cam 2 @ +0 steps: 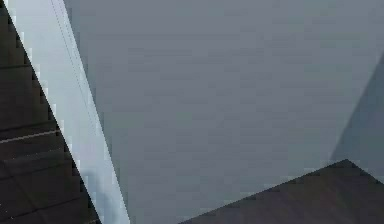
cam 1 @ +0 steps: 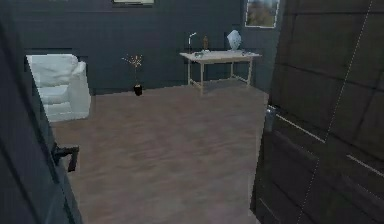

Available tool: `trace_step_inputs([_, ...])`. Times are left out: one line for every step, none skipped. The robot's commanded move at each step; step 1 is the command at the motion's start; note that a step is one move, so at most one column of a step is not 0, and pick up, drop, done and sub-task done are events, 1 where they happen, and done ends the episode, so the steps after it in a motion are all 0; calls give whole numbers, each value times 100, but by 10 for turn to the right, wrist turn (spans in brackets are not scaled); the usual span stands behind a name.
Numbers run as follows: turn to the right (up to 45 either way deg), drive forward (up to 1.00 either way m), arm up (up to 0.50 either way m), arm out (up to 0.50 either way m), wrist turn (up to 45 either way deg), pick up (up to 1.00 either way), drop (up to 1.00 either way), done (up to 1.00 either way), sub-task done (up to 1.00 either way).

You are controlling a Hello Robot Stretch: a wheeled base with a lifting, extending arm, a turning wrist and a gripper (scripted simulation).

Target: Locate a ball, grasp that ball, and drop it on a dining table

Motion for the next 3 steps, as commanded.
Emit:
trace_step_inputs([-60,0,0,0,0,0,0,0,0])
trace_step_inputs([0,100,0,0,0,0,0,0,0])
trace_step_inputs([-60,0,0,0,0,0,0,0,0])
